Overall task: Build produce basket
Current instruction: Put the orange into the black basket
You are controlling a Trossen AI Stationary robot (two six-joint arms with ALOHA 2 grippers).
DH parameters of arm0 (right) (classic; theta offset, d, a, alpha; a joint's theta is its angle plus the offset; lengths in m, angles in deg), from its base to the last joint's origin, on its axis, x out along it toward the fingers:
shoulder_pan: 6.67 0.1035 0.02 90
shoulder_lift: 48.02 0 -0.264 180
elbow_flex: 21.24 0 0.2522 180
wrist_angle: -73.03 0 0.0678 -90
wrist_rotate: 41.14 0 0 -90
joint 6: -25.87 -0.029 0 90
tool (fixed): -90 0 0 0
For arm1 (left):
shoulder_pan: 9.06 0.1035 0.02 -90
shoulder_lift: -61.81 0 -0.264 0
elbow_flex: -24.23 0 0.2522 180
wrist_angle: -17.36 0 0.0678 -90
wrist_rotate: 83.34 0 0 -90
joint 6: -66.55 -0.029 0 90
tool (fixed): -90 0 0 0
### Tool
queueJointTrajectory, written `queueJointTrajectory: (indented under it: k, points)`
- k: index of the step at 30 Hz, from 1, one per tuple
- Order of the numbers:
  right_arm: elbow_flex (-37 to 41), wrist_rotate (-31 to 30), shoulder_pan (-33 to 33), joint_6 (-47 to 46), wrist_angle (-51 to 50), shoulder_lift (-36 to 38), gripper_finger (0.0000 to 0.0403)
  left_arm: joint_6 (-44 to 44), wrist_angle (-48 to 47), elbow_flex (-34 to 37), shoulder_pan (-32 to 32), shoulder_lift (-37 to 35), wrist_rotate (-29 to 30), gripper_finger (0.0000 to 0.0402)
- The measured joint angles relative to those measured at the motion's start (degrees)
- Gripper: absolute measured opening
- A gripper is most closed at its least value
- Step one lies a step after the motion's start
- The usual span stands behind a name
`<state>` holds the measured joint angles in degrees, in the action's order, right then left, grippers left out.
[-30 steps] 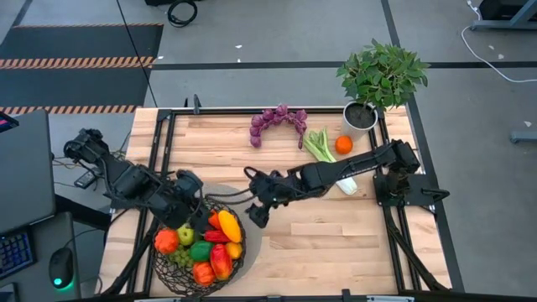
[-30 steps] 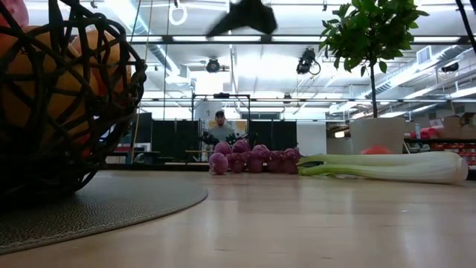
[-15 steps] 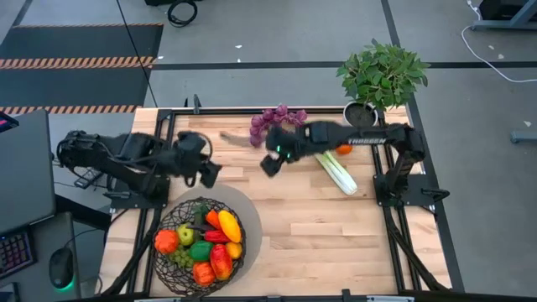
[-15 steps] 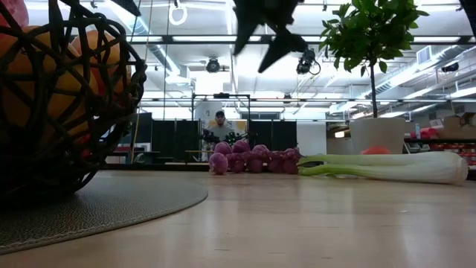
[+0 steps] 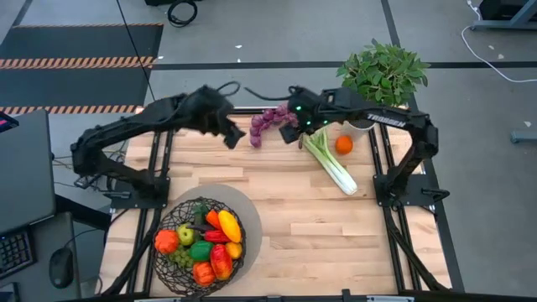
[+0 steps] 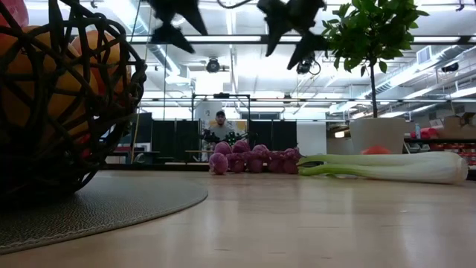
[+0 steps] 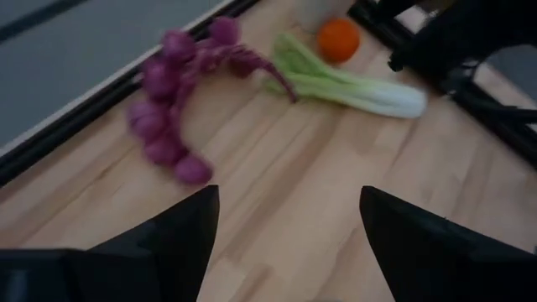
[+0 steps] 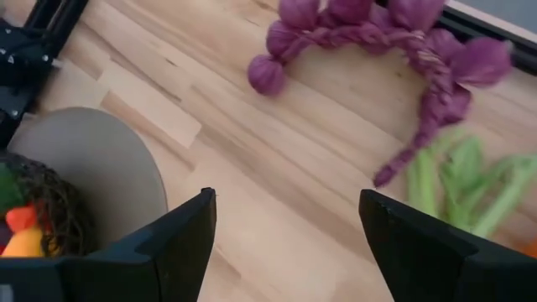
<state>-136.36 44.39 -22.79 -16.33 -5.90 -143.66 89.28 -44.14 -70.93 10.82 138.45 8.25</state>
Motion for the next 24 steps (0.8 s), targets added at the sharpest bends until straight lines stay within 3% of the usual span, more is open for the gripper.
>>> queueJointTrajectory:
  k: [4,10,18,21,24]
  points:
    - [0.0,0.2,-0.4,-0.2,-2.7,3.3,0.0295,-2.8,5.4,0.0,4.9,5.8,-8.1,0.0293]
    - [0.0,0.3,0.1,0.1,-4.5,8.1,0.0295,-7.8,8.7,0.0,7.8,15.5,-9.1,0.0293]
    - [0.0,-4.4,1.8,-1.1,-18.2,12.6,0.0295,-4.2,17.4,0.0,4.8,24.5,-16.7,0.0293]
    - [0.0,-6.4,1.8,0.3,-24.6,13.7,0.0295,-2.0,23.0,0.0,2.9,25.7,-17.0,0.0293]
    - [0.8,-5.3,1.6,1.0,-24.4,15.5,0.0295,-0.7,30.2,0.0,1.2,26.6,-16.9,0.0293]
